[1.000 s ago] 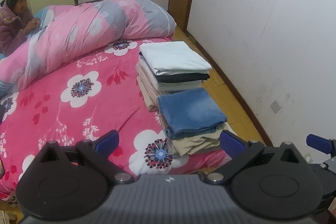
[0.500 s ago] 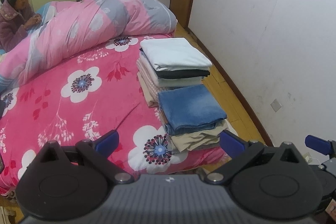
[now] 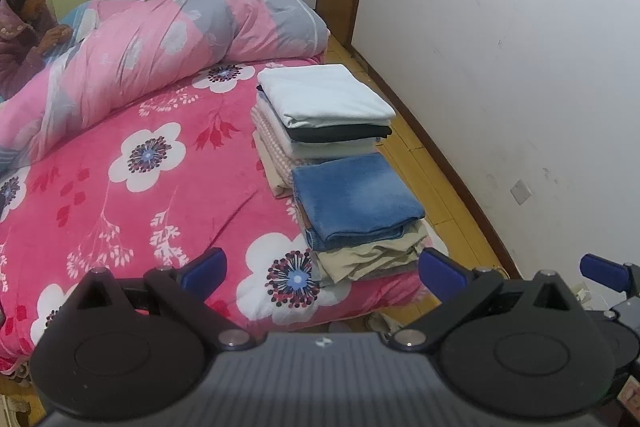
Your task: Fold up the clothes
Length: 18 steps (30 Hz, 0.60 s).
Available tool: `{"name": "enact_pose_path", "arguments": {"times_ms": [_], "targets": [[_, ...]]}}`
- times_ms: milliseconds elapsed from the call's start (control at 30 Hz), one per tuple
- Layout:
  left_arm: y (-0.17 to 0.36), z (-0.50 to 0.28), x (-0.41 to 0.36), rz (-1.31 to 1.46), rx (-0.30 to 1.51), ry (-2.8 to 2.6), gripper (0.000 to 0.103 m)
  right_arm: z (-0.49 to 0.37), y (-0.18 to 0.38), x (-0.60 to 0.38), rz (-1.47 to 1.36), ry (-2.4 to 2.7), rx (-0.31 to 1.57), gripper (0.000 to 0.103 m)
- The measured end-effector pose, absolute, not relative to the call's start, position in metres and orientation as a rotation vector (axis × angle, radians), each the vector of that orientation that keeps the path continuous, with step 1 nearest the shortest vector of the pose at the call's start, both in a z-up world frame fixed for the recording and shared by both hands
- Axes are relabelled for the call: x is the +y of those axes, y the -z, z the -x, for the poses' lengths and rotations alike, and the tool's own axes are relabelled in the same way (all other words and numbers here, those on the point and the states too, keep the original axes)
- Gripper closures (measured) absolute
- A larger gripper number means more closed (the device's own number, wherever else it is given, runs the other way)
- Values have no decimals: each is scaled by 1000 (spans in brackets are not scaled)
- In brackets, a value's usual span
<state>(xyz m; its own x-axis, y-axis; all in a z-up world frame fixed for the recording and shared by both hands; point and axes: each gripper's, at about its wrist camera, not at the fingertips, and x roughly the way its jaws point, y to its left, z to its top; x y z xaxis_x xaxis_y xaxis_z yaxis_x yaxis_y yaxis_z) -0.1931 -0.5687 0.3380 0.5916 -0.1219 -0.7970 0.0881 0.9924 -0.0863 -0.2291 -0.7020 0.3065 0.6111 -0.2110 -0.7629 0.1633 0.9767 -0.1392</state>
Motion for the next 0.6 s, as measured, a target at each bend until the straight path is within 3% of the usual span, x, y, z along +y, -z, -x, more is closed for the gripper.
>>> {"name": "enact_pose_path", "arguments": {"times_ms": [600], "targets": [[-327, 198, -584, 26, 965, 130, 1, 233, -301, -717, 57, 265, 906, 1]]}}
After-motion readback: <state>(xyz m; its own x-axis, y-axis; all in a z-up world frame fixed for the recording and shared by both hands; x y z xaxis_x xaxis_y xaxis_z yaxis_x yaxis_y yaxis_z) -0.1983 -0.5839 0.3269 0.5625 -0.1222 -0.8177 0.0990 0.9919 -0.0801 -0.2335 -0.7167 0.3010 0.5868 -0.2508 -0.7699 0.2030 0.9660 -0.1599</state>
